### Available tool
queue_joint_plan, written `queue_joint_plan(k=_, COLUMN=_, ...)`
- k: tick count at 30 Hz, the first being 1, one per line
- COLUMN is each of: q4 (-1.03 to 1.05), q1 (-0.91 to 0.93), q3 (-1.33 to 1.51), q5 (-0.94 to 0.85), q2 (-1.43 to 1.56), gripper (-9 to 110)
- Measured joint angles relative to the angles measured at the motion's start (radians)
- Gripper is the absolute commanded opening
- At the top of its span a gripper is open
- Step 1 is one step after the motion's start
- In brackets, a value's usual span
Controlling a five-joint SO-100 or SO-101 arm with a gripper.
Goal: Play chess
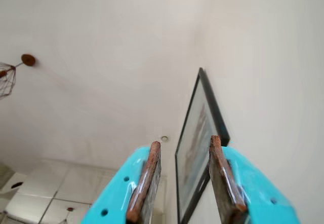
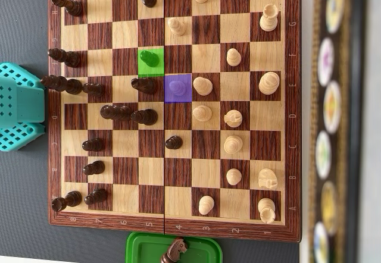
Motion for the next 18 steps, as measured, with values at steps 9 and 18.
queue_joint_plan(k=9, q4=0.341, q1=0.000, q3=-0.106, q5=0.000, q2=0.000, gripper=15)
queue_joint_plan(k=18, q4=0.618, q1=-0.005, q3=-0.178, q5=0.000, q2=0.000, gripper=15)
